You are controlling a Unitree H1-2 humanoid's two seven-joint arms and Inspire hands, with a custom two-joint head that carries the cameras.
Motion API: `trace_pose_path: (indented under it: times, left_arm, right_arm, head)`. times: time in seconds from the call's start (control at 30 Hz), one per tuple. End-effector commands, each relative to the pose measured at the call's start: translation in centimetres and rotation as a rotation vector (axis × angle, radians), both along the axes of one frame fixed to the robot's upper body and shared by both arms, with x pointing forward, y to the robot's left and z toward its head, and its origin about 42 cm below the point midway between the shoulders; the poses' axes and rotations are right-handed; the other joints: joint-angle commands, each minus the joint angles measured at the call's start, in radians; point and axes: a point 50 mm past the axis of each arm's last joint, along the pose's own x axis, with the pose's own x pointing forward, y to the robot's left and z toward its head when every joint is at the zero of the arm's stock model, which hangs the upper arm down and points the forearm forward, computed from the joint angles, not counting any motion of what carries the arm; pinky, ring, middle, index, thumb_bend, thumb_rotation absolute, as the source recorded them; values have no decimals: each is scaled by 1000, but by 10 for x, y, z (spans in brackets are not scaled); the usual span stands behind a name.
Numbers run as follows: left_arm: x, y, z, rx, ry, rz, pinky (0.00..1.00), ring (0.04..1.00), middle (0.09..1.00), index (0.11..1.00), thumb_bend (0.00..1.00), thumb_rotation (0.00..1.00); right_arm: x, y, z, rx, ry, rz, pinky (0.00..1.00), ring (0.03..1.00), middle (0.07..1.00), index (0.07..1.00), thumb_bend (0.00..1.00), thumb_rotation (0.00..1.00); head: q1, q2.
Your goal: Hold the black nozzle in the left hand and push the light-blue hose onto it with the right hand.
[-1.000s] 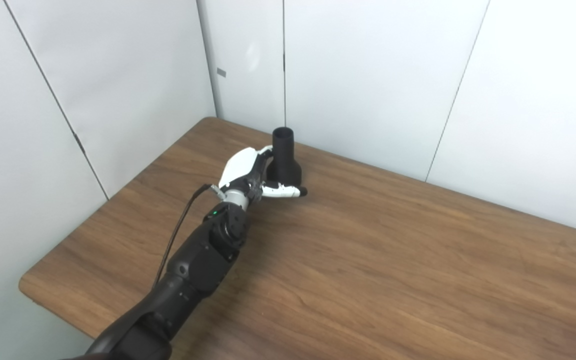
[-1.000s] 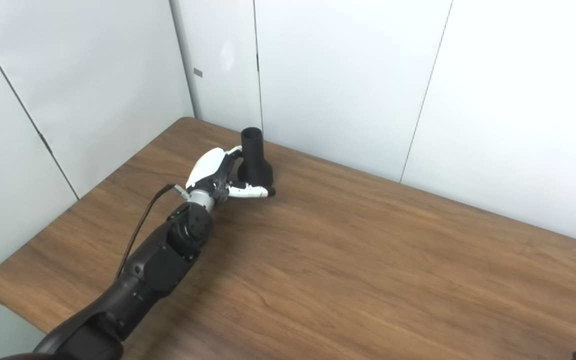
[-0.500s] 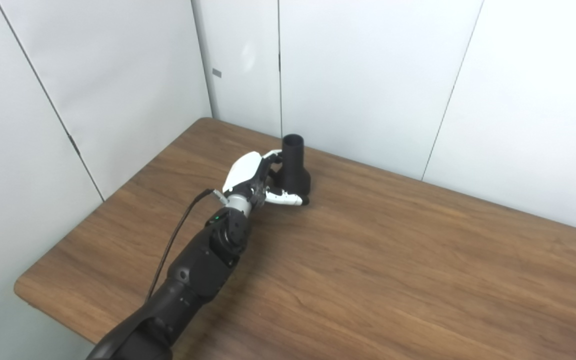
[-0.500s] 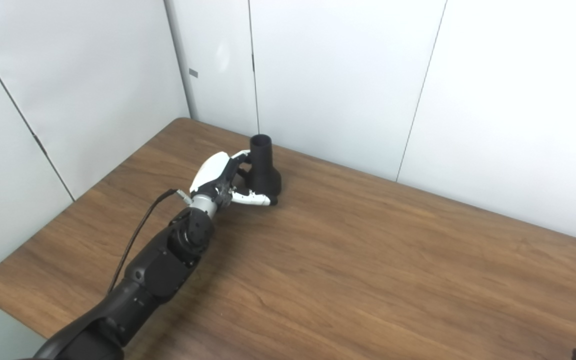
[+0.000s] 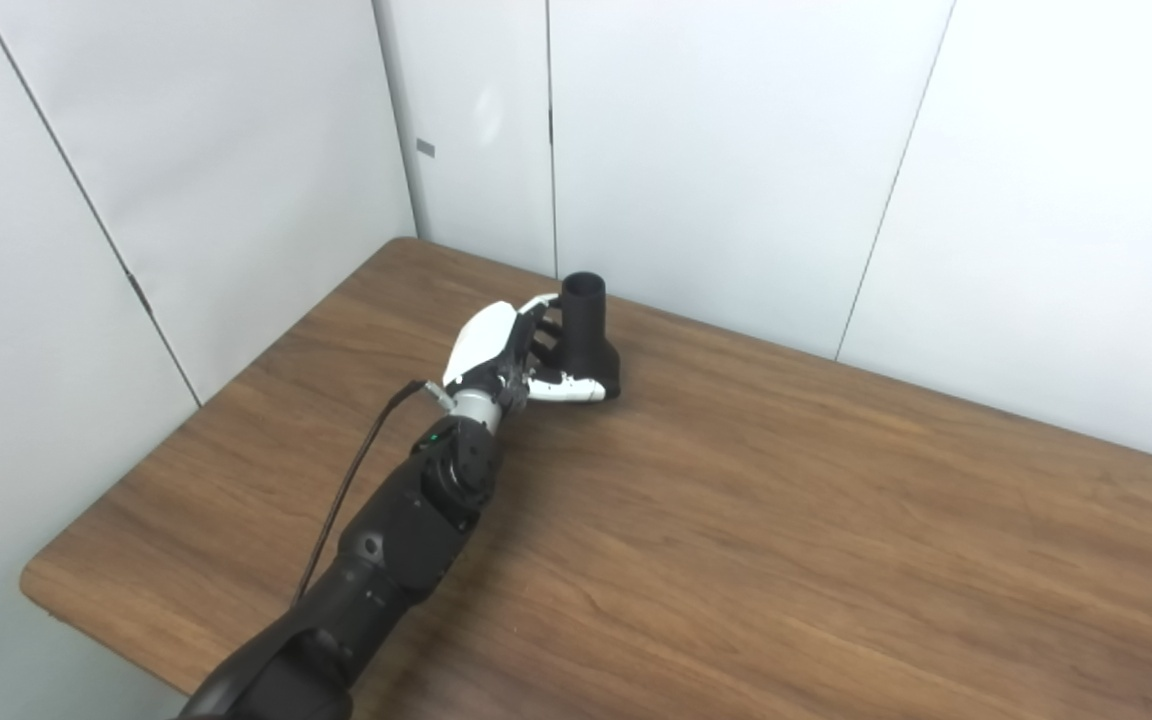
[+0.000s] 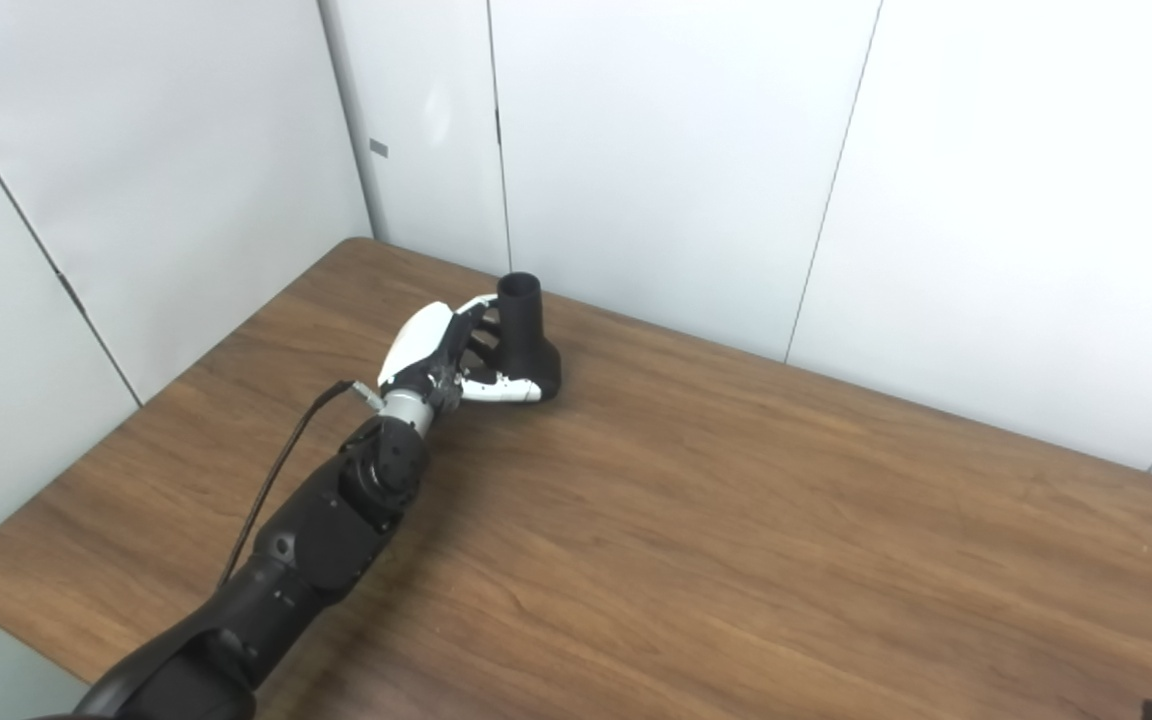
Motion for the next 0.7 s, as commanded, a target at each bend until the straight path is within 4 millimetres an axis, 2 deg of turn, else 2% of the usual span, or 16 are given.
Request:
trace_pose_path:
  times: [0.0, 0.03, 0.07, 0.1, 0.17, 0.23, 0.47, 0.5, 0.6, 0.67]
  left_arm:
    - [-18, -26, -45, -35, 199, -64, 274, 398, 526, 857, 1000, 195]
    - [-18, -27, -45, -18, 209, -73, 455, 582, 669, 860, 1000, 196]
    - [-18, -28, -45, 6, 217, -83, 603, 719, 779, 861, 1000, 201]
    - [-18, -29, -45, 31, 224, -93, 664, 773, 820, 857, 1000, 207]
    - [-17, -31, -46, 87, 239, -113, 631, 765, 861, 847, 1000, 212]
    - [-17, -32, -48, 138, 254, -131, 686, 803, 846, 836, 1000, 217]
    - [-18, -35, -61, 266, 334, -190, 717, 845, 849, 835, 1000, 226]
    - [-19, -36, -63, 286, 336, -209, 751, 849, 848, 836, 1000, 222]
    - [-23, -37, -69, 348, 320, -259, 823, 824, 822, 818, 1000, 208]
    - [-25, -39, -72, 378, 311, -290, 836, 791, 794, 790, 1000, 187]
  right_arm:
    - [-2, -6, 14, -15, -47, 5, 366, 536, 656, 644, 410, 697]
    - [-3, -6, 14, -14, -47, 5, 373, 544, 660, 643, 404, 685]
    - [-3, -5, 14, -12, -45, 4, 380, 552, 664, 641, 398, 675]
    - [-4, -5, 14, -10, -43, 4, 385, 557, 665, 641, 390, 668]
    - [-5, -5, 15, -6, -40, 5, 396, 566, 665, 641, 385, 656]
    - [-6, -5, 15, -3, -38, 7, 412, 578, 665, 640, 394, 655]
    - [-8, -5, 18, 1, -34, 15, 397, 561, 676, 635, 383, 621]
    - [-9, -5, 18, 1, -33, 16, 397, 560, 677, 634, 385, 620]
    - [-9, -5, 19, -1, -32, 17, 373, 541, 673, 632, 377, 610]
    - [-10, -5, 20, 1, -28, 18, 387, 552, 673, 632, 392, 628]
  head:
    - [-4, 3]
    - [-4, 3]
    - [-8, 4]
    - [-9, 4]
    - [-11, 4]
    - [-15, 8]
    - [-18, 12]
    - [-20, 16]
    - [-22, 17]
    - [-22, 18]
